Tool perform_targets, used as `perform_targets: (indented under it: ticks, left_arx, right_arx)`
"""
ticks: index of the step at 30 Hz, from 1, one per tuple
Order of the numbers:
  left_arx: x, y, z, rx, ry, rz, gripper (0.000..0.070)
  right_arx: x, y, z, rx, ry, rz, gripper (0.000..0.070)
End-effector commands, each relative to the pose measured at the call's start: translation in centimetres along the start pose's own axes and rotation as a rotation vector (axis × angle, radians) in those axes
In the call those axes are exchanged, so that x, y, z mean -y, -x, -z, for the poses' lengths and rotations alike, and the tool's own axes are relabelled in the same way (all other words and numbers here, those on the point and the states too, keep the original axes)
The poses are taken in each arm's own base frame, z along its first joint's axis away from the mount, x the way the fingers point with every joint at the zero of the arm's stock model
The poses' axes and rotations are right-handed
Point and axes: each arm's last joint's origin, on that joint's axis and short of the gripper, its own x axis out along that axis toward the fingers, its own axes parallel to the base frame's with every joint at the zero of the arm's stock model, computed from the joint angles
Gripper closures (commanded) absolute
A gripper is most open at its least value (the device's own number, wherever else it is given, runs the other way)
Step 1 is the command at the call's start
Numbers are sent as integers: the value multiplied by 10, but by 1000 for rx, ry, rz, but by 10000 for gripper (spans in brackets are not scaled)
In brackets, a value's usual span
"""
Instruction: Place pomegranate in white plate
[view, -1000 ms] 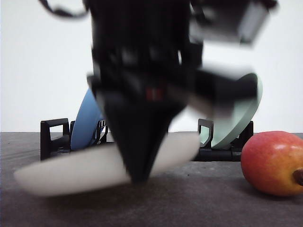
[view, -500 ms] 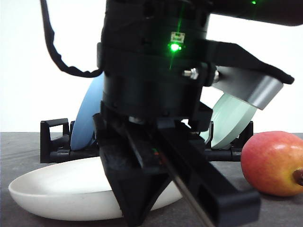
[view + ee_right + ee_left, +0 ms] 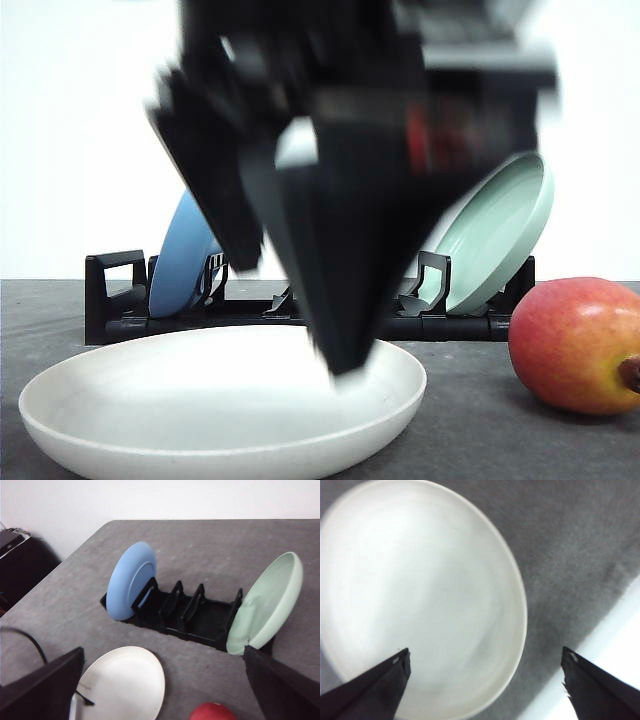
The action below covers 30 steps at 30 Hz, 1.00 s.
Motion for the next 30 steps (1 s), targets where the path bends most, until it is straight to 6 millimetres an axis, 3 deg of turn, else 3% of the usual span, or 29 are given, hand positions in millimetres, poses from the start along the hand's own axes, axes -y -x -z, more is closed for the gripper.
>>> perform_targets:
  ticks: [1,11,17,23,30]
  left_arx:
    - [-2,13,2,33,57,14,104]
    - [-45,93,35,318,243,28,104]
    - [-67,124,61,439,277,29,107]
    - [-84,136,98,536,323,65,107]
    - [-95,127,147,676,431,167,110]
  right_arx:
    - [1,-3,1,-12,7,-12,50]
    - [14,-40,22,-285,-102,-40,50]
    - [25,-70,26,-427,-141,-7,50]
    - [38,-103,32,-562,-147,77,49]
    - [51,-146,46,-723,-149,106,28]
